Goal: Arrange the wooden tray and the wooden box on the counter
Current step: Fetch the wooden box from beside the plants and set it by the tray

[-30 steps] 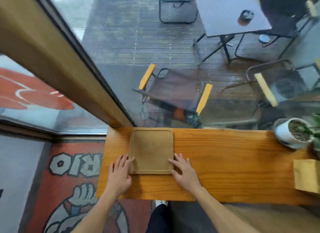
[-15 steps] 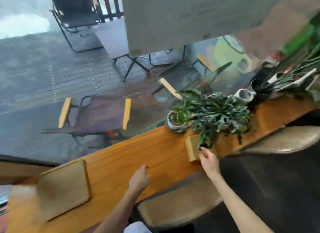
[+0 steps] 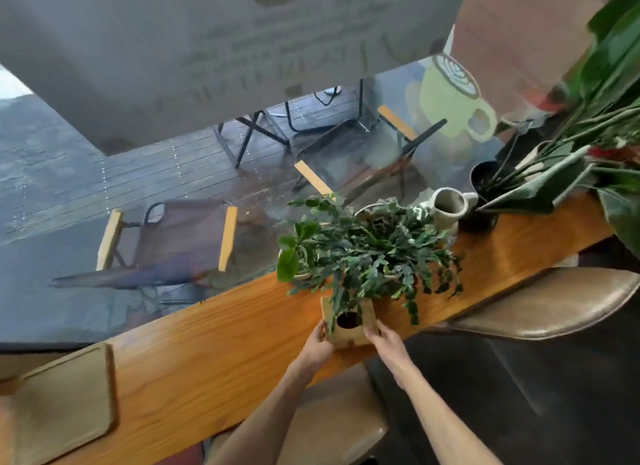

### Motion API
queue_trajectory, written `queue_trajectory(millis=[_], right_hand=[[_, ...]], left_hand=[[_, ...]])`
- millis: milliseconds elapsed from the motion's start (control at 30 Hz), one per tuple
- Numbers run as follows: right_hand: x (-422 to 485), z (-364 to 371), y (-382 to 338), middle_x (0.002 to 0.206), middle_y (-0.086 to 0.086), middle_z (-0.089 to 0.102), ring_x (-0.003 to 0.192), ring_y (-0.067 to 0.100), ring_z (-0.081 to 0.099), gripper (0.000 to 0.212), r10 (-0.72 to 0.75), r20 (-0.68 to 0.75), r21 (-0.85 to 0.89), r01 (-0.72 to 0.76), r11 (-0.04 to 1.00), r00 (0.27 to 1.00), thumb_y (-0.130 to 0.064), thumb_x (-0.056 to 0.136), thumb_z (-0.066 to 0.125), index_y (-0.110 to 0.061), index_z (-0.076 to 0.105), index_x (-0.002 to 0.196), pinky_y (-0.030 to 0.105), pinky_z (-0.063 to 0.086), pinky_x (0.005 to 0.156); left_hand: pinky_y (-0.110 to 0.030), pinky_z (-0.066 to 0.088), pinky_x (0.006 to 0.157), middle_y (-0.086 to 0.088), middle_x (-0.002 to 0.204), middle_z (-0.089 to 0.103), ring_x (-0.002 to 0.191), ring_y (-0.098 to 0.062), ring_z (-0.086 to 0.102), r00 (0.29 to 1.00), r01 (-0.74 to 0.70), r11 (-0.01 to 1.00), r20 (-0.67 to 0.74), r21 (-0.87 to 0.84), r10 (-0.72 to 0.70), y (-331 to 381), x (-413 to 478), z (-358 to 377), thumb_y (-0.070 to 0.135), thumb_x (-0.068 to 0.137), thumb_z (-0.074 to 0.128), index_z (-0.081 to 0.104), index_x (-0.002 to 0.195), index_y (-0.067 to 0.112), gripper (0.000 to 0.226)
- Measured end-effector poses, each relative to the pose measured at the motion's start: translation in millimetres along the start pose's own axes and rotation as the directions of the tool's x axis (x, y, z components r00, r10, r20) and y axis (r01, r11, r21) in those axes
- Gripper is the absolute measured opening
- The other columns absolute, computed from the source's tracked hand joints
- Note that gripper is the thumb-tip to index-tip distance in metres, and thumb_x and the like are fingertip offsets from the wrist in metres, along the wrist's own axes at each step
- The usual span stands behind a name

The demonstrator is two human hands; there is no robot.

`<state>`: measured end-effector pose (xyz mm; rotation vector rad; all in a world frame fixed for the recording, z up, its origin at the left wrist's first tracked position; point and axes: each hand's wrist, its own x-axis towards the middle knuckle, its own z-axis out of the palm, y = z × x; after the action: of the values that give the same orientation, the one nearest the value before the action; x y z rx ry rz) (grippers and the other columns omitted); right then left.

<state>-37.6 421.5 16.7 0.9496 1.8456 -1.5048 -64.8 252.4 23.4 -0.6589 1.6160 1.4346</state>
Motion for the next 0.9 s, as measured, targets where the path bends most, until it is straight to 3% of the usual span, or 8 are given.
queue_trajectory(millis=[167, 233, 400, 500, 600, 667, 800, 900], right_hand=[[-16.0, 50.5, 0.1, 0.147, 0.001, 0.051, 0.125, 0.013, 0.049, 0.058, -0.043, 0.133, -0.037, 0.048, 0.998, 0.990, -0.038, 0.097, 0.057, -0.014, 0.043, 0.148, 0.025, 0.037, 0.100], [-27.0, 90.6, 2.7, 0.146, -0.003, 0.051, 0.128, 0.014, 0.049, 0.061, -0.053, 0.198, -0.040, 0.062, 0.997, 0.979, -0.040, 0.096, 0.057, -0.014, 0.041, 0.149, 0.031, 0.041, 0.107], [-83.6, 207.0, 2.7, 0.102, -0.009, 0.069, 0.096, 0.019, 0.066, 0.054, -0.082, 0.346, 0.057, 0.067, 0.996, 0.935, -0.031, 0.094, 0.063, -0.010, 0.051, 0.142, 0.035, 0.053, 0.085], [-134.1, 270.9, 3.6, 0.115, 0.008, 0.068, 0.091, 0.024, 0.066, 0.053, -0.116, 0.447, 0.055, 0.102, 0.993, 0.887, -0.023, 0.097, 0.061, -0.007, 0.046, 0.145, 0.036, 0.054, 0.081], [-191.8, 332.7, 15.6, 0.101, 0.000, 0.068, 0.073, 0.009, 0.068, 0.051, -0.186, 0.530, 0.033, 0.199, 0.979, 0.827, -0.019, 0.098, 0.058, -0.006, 0.045, 0.146, 0.027, 0.057, 0.068], [-231.1, 371.8, 32.1, 0.102, -0.011, 0.070, 0.088, 0.010, 0.072, 0.051, -0.213, 0.586, 0.016, 0.252, 0.968, 0.782, -0.022, 0.098, 0.060, -0.009, 0.046, 0.145, 0.027, 0.059, 0.076], [-298.3, 448.5, 68.9, 0.126, 0.001, 0.068, 0.109, 0.016, 0.069, 0.053, -0.259, 0.672, -0.042, 0.385, 0.922, 0.694, -0.026, 0.095, 0.063, -0.012, 0.049, 0.144, 0.031, 0.058, 0.090], [-341.8, 500.0, 91.0, 0.125, 0.000, 0.068, 0.111, 0.019, 0.068, 0.053, -0.284, 0.709, -0.066, 0.460, 0.885, 0.646, -0.024, 0.095, 0.064, -0.013, 0.049, 0.144, 0.040, 0.056, 0.097]], left_hand=[[-0.036, 0.042, 0.108, -0.012, 0.155, 0.038, 0.138, -0.027, 0.042, 0.984, -0.090, 0.993, -0.149, 0.073, 0.100, -15.9, -23.5, -53.3, 0.022, 0.094, 0.060, 0.026, 0.156, 0.015, 0.071], [-0.038, 0.039, 0.112, -0.013, 0.147, 0.034, 0.133, -0.027, 0.041, 0.953, -0.135, 0.986, -0.260, 0.098, 0.157, -29.7, -46.0, -89.7, 0.028, 0.096, 0.058, 0.035, 0.152, 0.021, 0.061], [-0.029, 0.039, 0.102, -0.010, 0.127, 0.035, 0.119, -0.023, 0.044, 0.824, -0.258, 0.965, -0.511, 0.043, 0.244, -81.9, -127.3, -188.3, 0.037, 0.096, 0.059, 0.049, 0.135, 0.023, 0.043], [-0.034, 0.045, 0.102, -0.017, 0.127, 0.042, 0.115, -0.028, 0.050, 0.712, -0.347, 0.937, -0.661, -0.039, 0.236, -123.9, -181.4, -242.2, 0.027, 0.095, 0.063, 0.057, 0.128, 0.014, 0.036], [-0.016, 0.052, 0.074, -0.017, 0.115, 0.058, 0.100, -0.025, 0.058, 0.585, -0.507, 0.858, -0.766, -0.090, 0.265, -179.9, -241.0, -291.8, 0.008, 0.094, 0.063, 0.061, 0.122, 0.005, 0.028], [-0.011, 0.050, 0.066, -0.013, 0.111, 0.060, 0.092, -0.017, 0.059, 0.525, -0.558, 0.826, -0.807, -0.086, 0.270, -225.5, -283.0, -321.9, 0.009, 0.094, 0.064, 0.060, 0.124, 0.005, 0.031], [-0.010, 0.050, 0.055, -0.003, 0.089, 0.059, 0.066, 0.007, 0.065, 0.426, -0.630, 0.767, -0.880, -0.124, 0.208, -321.8, -361.0, -368.6, 0.008, 0.090, 0.069, 0.060, 0.123, 0.008, 0.034], [-0.011, 0.050, 0.052, 0.000, 0.087, 0.062, 0.064, 0.002, 0.065, 0.409, -0.648, 0.737, -0.904, -0.191, 0.125, -374.3, -400.8, -391.5, 0.010, 0.088, 0.072, 0.057, 0.126, 0.010, 0.041]])
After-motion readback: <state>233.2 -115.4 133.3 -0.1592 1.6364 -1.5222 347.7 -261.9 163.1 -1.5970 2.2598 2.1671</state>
